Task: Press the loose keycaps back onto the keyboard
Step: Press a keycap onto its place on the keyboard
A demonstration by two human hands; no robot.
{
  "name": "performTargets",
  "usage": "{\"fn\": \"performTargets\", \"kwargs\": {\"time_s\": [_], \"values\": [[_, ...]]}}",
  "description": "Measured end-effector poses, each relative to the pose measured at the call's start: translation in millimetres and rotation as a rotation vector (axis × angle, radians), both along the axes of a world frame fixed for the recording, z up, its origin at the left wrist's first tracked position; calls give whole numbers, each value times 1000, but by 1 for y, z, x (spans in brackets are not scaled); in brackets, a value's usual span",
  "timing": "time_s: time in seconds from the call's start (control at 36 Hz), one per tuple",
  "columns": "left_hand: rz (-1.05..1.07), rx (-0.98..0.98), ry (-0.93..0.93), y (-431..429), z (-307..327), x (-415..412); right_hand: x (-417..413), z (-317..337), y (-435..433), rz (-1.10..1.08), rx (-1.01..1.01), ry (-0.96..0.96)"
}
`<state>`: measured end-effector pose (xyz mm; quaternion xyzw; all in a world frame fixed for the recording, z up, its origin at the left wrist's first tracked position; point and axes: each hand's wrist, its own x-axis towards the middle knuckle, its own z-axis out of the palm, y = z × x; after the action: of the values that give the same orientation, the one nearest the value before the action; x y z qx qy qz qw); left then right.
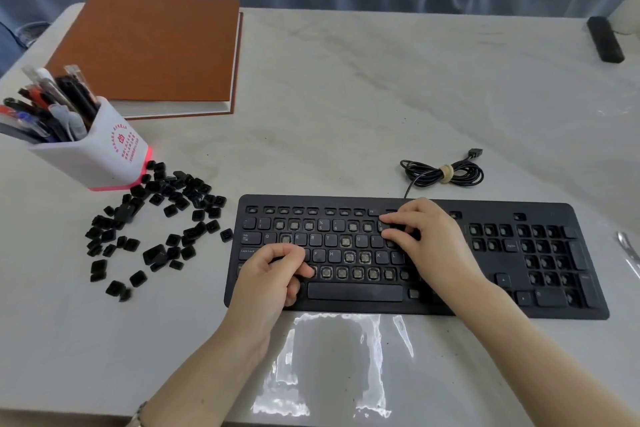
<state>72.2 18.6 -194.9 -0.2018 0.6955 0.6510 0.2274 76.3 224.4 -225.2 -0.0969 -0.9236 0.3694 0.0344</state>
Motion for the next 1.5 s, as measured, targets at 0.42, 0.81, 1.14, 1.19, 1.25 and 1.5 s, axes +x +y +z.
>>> {"fn": "performTargets", "kwargs": {"time_s": [0.42, 0.81, 1.14, 1.19, 1.25, 1.5], "values": [[-15, 5, 0, 3, 1, -2, 24, -9, -22, 61, 632, 206], [-54, 39, 50, 15, 13, -5, 26, -9, -24, 15, 600, 174], [-228, 43, 211, 9, 23, 6, 57, 30, -38, -135, -475, -11], [-270, 67, 229, 10, 26, 9, 57, 40, -46, -138, -706, -40], [-308, 86, 251, 11, 31, 12, 55, 50, -50, -111, -851, -33], [-461, 11, 411, 9, 43, 19, 58, 64, -50, -63, -922, 65]]}}
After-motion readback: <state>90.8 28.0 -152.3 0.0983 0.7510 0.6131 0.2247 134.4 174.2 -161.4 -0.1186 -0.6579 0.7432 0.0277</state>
